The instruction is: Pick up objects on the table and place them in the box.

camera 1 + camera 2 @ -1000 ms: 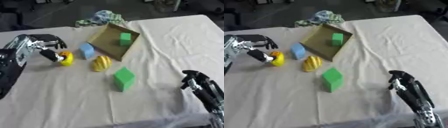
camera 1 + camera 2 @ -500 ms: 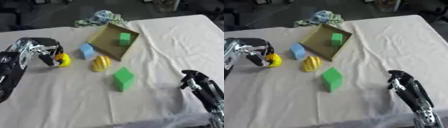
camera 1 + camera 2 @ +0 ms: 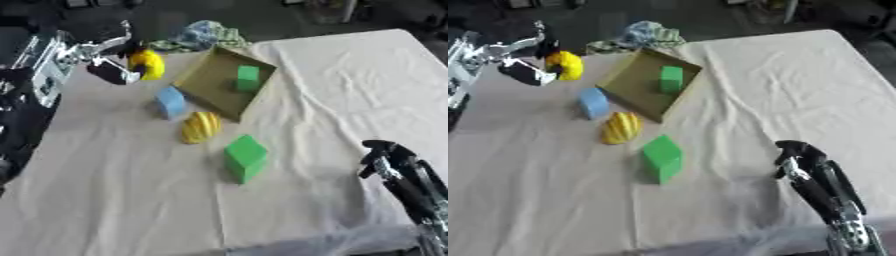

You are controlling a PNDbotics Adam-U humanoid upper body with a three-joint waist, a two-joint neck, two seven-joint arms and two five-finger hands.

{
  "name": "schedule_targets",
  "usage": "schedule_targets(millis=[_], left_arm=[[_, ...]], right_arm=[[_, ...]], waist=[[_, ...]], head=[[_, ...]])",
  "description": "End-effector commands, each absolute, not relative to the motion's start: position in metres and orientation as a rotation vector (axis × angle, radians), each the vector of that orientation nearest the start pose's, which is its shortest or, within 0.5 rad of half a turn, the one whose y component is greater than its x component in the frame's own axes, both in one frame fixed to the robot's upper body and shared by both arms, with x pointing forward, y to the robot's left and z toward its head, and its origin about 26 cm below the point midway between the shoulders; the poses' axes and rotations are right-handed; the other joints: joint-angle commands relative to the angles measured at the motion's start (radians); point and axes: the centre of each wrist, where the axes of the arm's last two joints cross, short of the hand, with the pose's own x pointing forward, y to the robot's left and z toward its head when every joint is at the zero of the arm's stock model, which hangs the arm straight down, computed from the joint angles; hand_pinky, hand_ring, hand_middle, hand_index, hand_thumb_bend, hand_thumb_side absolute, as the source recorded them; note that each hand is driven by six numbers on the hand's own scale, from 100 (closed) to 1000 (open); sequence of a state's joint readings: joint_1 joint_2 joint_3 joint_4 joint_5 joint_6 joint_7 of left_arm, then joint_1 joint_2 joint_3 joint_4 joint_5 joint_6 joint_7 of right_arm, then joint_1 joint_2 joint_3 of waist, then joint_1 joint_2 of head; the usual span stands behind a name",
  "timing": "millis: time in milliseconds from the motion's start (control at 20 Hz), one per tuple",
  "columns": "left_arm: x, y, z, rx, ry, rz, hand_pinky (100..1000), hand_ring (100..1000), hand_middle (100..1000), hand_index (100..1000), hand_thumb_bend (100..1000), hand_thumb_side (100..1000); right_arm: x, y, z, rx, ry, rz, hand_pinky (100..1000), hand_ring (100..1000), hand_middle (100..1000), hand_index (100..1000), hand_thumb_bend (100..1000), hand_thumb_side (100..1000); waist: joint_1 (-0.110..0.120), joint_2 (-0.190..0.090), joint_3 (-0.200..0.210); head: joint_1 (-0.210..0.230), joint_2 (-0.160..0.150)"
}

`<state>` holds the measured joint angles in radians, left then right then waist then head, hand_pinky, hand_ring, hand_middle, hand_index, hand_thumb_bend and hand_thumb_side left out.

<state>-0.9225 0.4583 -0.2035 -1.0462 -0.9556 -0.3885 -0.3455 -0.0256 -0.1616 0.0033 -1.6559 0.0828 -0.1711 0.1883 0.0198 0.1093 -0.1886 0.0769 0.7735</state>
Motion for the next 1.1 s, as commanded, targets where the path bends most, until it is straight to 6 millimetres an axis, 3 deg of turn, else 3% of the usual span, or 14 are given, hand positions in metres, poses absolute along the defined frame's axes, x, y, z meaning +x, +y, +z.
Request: schedule_targets(millis=[50, 300, 650, 900, 950, 1100], left_arm=[[0.475, 0.234, 0.210, 0.936, -1.659, -1.761, 632, 484, 452, 651, 100, 254], [0.481, 0.203, 0.175, 0.950, -1.659, -1.802, 659, 524, 488, 688, 100, 256], [0.483, 0.184, 0.138, 0.991, -1.627, -1.767, 685, 572, 544, 739, 100, 260], [0.482, 0.182, 0.129, 1.058, -1.607, -1.720, 763, 700, 769, 896, 100, 264], [0.482, 0.182, 0.129, 1.071, -1.616, -1.705, 777, 721, 797, 908, 100, 296], [0.482, 0.183, 0.132, 1.084, -1.633, -1.687, 825, 780, 870, 945, 100, 502]], right_arm=[[0.284, -0.270, 0.027, -0.017, -1.825, 0.403, 502, 422, 480, 743, 100, 552], [0.285, -0.263, 0.026, 0.019, -1.826, 0.407, 502, 422, 480, 743, 100, 560], [0.287, -0.257, 0.027, 0.052, -1.831, 0.411, 503, 422, 480, 743, 100, 556], [0.288, -0.256, 0.028, 0.056, -1.835, 0.411, 503, 422, 480, 744, 100, 552], [0.288, -0.256, 0.028, 0.055, -1.836, 0.411, 503, 422, 480, 744, 100, 551], [0.288, -0.257, 0.028, 0.052, -1.837, 0.410, 503, 422, 480, 744, 100, 550]], waist=[[-0.022, -0.015, -0.009], [-0.034, -0.015, -0.034], [-0.043, -0.014, -0.054], [-0.042, -0.014, -0.058], [-0.042, -0.014, -0.058], [-0.041, -0.014, -0.056]], head=[[0.011, -0.003], [0.028, -0.003], [0.042, -0.003], [0.042, -0.003], [0.041, -0.003], [0.039, -0.003]])
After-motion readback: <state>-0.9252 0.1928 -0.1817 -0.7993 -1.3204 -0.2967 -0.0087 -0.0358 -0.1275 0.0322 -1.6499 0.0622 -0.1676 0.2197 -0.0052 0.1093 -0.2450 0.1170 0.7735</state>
